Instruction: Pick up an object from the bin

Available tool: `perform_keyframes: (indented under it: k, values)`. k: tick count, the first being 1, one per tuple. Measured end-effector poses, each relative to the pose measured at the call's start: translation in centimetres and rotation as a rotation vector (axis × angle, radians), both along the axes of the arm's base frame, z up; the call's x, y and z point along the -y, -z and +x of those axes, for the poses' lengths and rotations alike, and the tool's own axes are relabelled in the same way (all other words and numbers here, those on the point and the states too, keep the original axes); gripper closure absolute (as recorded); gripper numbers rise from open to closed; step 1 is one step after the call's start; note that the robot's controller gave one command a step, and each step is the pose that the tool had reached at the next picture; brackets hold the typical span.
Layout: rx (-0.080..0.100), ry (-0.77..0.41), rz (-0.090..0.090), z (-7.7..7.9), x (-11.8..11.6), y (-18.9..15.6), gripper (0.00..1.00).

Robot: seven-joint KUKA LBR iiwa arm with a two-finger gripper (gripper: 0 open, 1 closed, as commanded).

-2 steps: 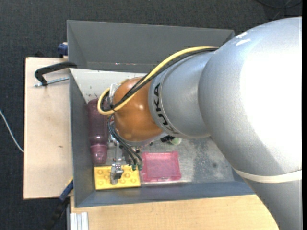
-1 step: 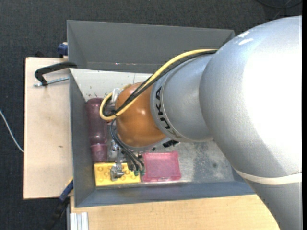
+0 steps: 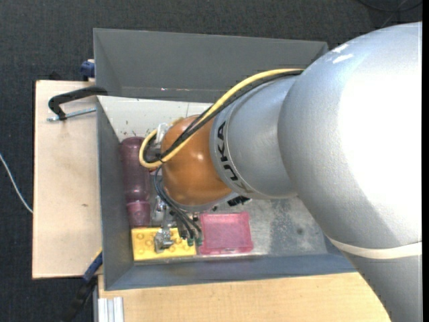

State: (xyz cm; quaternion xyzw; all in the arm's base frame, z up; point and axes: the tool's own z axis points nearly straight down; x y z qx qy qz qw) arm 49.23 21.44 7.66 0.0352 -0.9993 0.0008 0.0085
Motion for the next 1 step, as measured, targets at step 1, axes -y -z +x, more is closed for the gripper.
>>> perform_keyframes:
  k: [1]
  values:
    - [0.021,-0.074,0.005,3.24,2.55,-13.12,1.0]
